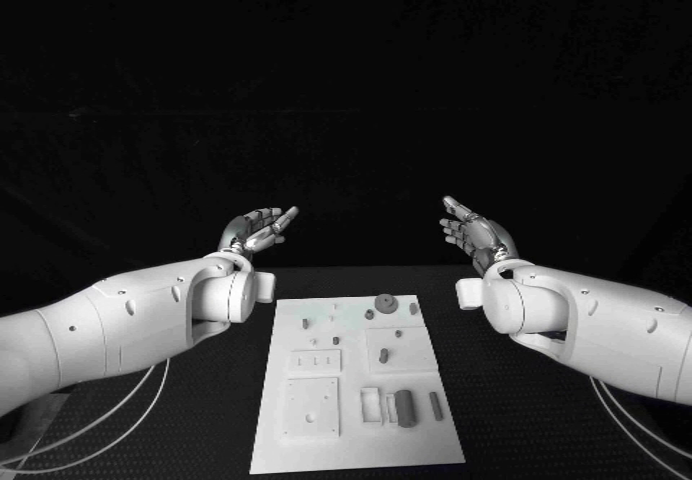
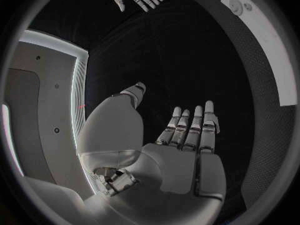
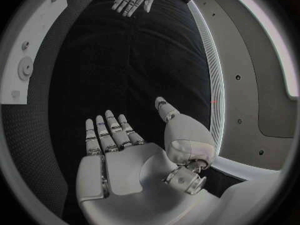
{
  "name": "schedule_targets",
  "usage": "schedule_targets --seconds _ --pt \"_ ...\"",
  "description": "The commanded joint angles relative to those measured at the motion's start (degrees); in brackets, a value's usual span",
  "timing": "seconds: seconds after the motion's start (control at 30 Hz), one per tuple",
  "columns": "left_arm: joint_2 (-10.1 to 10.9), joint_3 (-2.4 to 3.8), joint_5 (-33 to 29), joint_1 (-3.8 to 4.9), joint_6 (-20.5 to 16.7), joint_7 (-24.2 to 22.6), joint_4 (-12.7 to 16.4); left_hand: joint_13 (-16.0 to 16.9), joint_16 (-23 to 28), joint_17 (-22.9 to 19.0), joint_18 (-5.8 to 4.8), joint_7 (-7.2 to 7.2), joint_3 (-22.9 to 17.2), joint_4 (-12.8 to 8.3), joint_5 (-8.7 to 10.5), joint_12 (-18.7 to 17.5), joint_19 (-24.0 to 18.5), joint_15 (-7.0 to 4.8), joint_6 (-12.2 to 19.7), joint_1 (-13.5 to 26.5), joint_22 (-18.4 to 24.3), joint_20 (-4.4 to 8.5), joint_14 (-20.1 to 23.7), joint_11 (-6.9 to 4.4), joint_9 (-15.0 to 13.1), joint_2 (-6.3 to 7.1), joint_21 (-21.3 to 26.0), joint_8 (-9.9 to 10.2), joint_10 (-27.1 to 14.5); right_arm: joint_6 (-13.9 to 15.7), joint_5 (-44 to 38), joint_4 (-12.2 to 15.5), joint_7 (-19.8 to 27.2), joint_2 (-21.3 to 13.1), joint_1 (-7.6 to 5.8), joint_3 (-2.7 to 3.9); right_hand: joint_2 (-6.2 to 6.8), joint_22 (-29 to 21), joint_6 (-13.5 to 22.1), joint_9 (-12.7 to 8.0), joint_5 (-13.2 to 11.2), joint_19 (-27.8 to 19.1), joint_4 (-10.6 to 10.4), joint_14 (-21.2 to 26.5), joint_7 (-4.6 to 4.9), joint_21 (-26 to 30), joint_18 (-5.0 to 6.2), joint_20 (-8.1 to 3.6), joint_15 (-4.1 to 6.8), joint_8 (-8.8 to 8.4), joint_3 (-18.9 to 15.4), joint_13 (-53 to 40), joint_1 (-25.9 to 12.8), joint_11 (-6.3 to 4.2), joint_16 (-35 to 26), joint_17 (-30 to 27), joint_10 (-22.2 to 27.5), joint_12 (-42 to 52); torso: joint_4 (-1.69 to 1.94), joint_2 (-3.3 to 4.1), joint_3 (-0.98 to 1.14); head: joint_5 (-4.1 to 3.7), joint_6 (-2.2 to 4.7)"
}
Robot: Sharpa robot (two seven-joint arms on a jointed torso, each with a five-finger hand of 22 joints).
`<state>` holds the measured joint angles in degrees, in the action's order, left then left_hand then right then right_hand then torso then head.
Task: Assemble the parts on the task board
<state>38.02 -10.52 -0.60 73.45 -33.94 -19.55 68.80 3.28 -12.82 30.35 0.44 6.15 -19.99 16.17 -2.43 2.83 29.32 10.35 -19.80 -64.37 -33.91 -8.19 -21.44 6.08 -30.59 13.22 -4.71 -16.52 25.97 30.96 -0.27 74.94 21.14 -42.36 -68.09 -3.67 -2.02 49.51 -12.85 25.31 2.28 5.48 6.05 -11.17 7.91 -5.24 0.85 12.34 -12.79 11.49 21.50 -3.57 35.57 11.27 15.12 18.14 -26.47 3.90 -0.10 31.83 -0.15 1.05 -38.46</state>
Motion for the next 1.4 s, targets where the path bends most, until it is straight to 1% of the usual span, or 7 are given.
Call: schedule_targets --seconds 0.03,0.2,0.47,0.5,0.53,1.13,1.4 --pt "-1.06 -1.07 -0.61 1.83 8.87 6.68 -3.13 0.21 -0.80 1.35 -0.44 0.23 -1.09 0.48 -0.47 0.50 1.52 0.32 -1.13 -2.79 -1.45 -0.27 -1.24 0.23 -1.29 0.51 -0.35 -0.78 1.52 -13.70 -1.93 -3.30 -7.02 0.54 -1.60 -0.57 -0.05 9.50 -2.53 2.87 0.44 2.35 4.50 -4.08 5.33 -1.84 1.41 1.04 -1.75 1.95 1.41 -0.67 5.01 1.15 4.07 4.09 -5.13 1.14 0.00 0.02 0.00 0.01 -0.04" --pt "-2.27 -2.86 -0.77 4.19 11.80 9.17 -6.88 0.38 -1.38 2.08 -0.44 0.58 -1.12 0.40 -0.46 0.74 1.84 0.39 -1.55 -2.84 -1.69 -0.07 -2.11 0.45 -1.75 0.25 -0.55 -1.09 2.61 -21.45 -2.64 -8.52 -11.29 1.35 -4.33 -1.78 0.94 25.58 -7.59 7.44 0.45 8.63 8.86 -10.03 6.25 -5.01 3.11 0.55 -2.74 5.32 2.95 -1.24 9.29 2.06 8.11 7.35 -9.56 2.66 0.00 0.02 0.00 0.01 -0.04" --pt "-2.42 -3.09 -0.79 4.48 12.17 9.48 -7.36 1.99 -4.39 3.05 0.48 4.51 1.11 -0.98 -0.55 3.73 5.95 1.99 -5.69 -6.63 -2.85 1.55 -8.12 4.12 -2.25 -2.84 -2.59 -2.80 12.73 -25.98 -3.06 -11.57 -13.79 1.83 -5.92 -2.49 3.63 25.77 -13.32 8.00 0.46 14.37 10.76 -17.35 6.64 -6.13 5.41 -0.01 -2.87 7.73 5.75 -2.11 19.64 2.33 10.66 7.78 -15.78 5.27 0.00 0.02 0.00 0.01 -0.04" --pt "-2.42 -3.09 -0.79 4.48 12.17 9.48 -7.36 2.26 -5.19 3.20 1.08 5.10 1.81 -1.47 -0.58 4.41 7.43 2.11 -6.85 -7.72 -3.06 1.62 -10.09 4.59 -2.24 -3.34 -3.23 -3.16 14.33 -26.06 -3.06 -11.63 -13.83 1.84 -5.95 -2.50 3.95 25.65 -14.56 8.04 0.49 15.85 10.77 -19.09 6.56 -6.52 5.95 -0.10 -2.36 8.21 5.89 -2.36 20.83 2.20 11.34 7.94 -17.25 5.92 0.00 0.02 0.00 0.01 -0.04" --pt "-0.02 -3.17 4.70 4.31 12.51 7.74 -3.60 2.35 -5.55 3.14 1.60 5.38 2.58 -1.85 -0.65 4.71 8.38 2.01 -7.70 -8.67 -3.10 1.66 -11.36 4.75 -2.12 -3.88 -3.54 -3.31 15.31 -20.24 -37.35 -16.36 -12.17 3.97 -4.74 -2.76 4.12 25.46 -15.69 8.02 0.48 17.25 10.84 -20.60 6.40 -6.80 6.45 -0.16 -1.84 8.60 5.98 -2.54 21.83 1.99 11.84 8.03 -18.54 6.44 0.02 0.24 -0.42 0.66 -2.02" --pt "6.15 -3.13 4.77 4.36 16.09 5.77 7.36 3.02 -7.58 3.45 3.10 4.12 11.74 -0.51 -2.22 4.89 23.02 -2.63 -23.81 -22.62 -0.32 5.96 -29.52 2.79 3.76 -8.75 -4.36 -2.47 32.41 -15.31 -71.82 -14.07 -15.20 5.05 -4.47 -2.73 7.16 21.93 -29.63 6.11 0.47 39.59 10.82 -44.15 3.63 -10.59 13.97 -0.88 7.79 10.40 3.58 -3.75 30.14 -2.56 18.02 10.60 -33.50 9.34 2.81 3.93 -0.52 -0.61 -2.19" --pt "8.63 -3.03 4.79 4.70 17.31 6.08 11.90 2.80 -7.21 3.90 2.84 4.20 13.43 0.36 -1.70 3.83 23.70 -2.72 -23.88 -23.35 -0.10 6.21 -30.11 2.92 4.38 -8.60 -4.10 -1.88 32.61 -18.70 -87.37 -12.07 -19.12 6.92 -4.23 -2.71 7.81 23.81 -29.74 4.96 0.62 54.31 10.78 -57.85 3.98 -17.49 14.15 -5.97 11.84 8.72 1.61 -3.42 31.17 -3.96 27.63 15.89 -34.63 7.83 4.39 5.65 -0.82 -1.81 -2.00"
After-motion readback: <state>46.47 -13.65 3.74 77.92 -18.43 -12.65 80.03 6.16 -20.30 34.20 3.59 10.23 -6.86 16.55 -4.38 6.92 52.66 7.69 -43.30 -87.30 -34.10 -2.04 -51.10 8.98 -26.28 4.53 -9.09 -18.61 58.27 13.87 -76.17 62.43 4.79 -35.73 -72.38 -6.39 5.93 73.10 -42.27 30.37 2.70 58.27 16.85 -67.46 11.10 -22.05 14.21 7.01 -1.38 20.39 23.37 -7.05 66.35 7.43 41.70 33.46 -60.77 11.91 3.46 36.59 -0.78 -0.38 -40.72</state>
